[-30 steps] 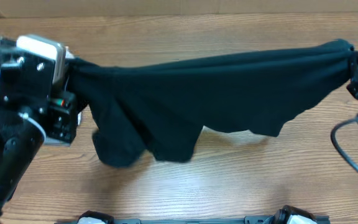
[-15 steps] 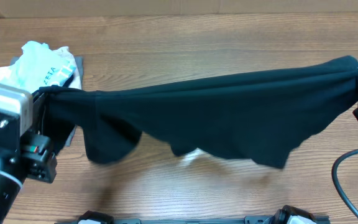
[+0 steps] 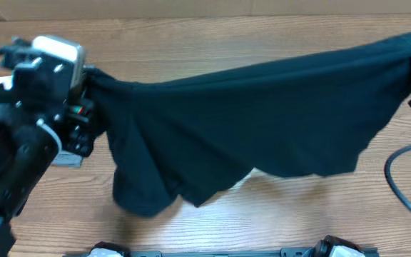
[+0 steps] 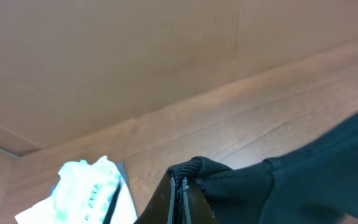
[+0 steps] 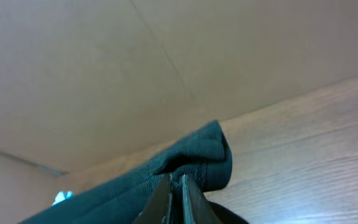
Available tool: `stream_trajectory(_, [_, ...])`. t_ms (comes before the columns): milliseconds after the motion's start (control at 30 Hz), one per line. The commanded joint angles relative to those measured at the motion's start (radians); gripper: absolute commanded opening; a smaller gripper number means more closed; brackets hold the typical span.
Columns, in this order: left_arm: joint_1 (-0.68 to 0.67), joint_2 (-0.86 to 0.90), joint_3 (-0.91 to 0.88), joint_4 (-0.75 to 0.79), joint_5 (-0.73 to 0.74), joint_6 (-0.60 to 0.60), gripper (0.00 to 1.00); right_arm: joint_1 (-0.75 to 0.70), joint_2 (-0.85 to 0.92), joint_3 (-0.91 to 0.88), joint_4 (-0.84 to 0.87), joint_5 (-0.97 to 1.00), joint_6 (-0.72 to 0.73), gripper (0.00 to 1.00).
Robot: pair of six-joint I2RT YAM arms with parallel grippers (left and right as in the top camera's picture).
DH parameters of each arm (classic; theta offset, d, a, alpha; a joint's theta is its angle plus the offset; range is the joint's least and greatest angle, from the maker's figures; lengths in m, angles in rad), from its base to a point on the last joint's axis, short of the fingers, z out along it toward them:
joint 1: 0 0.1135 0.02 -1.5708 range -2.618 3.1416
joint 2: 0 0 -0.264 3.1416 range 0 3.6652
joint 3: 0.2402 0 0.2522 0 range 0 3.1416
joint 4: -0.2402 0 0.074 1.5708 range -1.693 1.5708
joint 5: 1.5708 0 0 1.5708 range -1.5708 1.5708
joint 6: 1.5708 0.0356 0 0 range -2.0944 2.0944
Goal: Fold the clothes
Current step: 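Lift the stretched shirt off the table with both grippers, then lay the black shirt down flat and open both grippers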
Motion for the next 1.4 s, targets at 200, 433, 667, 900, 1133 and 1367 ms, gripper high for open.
stream_trajectory(200, [0.006, -0.154, 0.011, -0.005, -0.031, -0.007, 0.04, -0.011, -0.051, 0.066, -0.145, -0.027, -0.009, 0.04])
stream_trajectory(433, [0.006, -0.207, 0.007, 0.000, -0.060, -0.003, 0.04, -0.011, -0.054, 0.154, -0.213, -0.027, 0.015, 0.04])
stream_trajectory(667, [0.006, -0.045, -0.028, 0.030, -0.074, -0.005, 0.04, -0.011, -0.002, 0.132, -0.214, -0.027, 0.021, 0.04])
stream_trajectory(900, [0.006, 0.317, -0.028, 0.159, -0.055, -0.008, 0.04, -0.011, 0.237, 0.028, -0.135, -0.027, 0.021, 0.04])
stream_trajectory(1133, [0.006, 0.730, -0.028, 0.386, 0.041, -0.043, 0.16, -0.009, 0.644, -0.008, 0.103, -0.031, 0.042, 0.04])
stream_trajectory(1367, [0.011, 0.899, -0.027, 0.478, 0.020, -0.116, 1.00, -0.034, 0.896, -0.008, 0.292, -0.107, 0.018, 0.63])
